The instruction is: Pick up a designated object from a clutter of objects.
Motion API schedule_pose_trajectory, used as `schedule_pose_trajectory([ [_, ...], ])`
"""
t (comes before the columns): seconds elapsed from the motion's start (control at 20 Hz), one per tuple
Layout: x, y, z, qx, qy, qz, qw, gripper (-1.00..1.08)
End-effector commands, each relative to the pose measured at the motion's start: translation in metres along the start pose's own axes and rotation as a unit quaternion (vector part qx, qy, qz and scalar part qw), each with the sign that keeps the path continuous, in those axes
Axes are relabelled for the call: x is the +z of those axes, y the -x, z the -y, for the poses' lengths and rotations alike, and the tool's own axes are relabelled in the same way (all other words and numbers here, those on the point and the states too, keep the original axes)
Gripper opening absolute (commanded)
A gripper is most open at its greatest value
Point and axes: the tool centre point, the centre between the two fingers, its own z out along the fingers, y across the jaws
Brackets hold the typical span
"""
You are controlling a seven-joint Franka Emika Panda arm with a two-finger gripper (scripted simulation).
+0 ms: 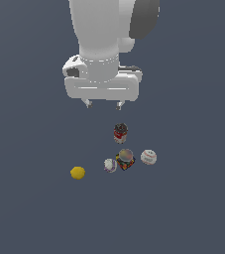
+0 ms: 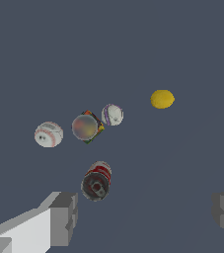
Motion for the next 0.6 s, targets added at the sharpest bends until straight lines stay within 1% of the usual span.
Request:
schedule_pose_trajectory([
  [0.0, 0.000, 0.000, 0.000, 0.000, 0.000, 0.000, 1.0000, 1.00],
  [0.55, -0.005, -0.003, -0.013, -0.013, 0.004, -0.008, 0.9999, 1.00],
])
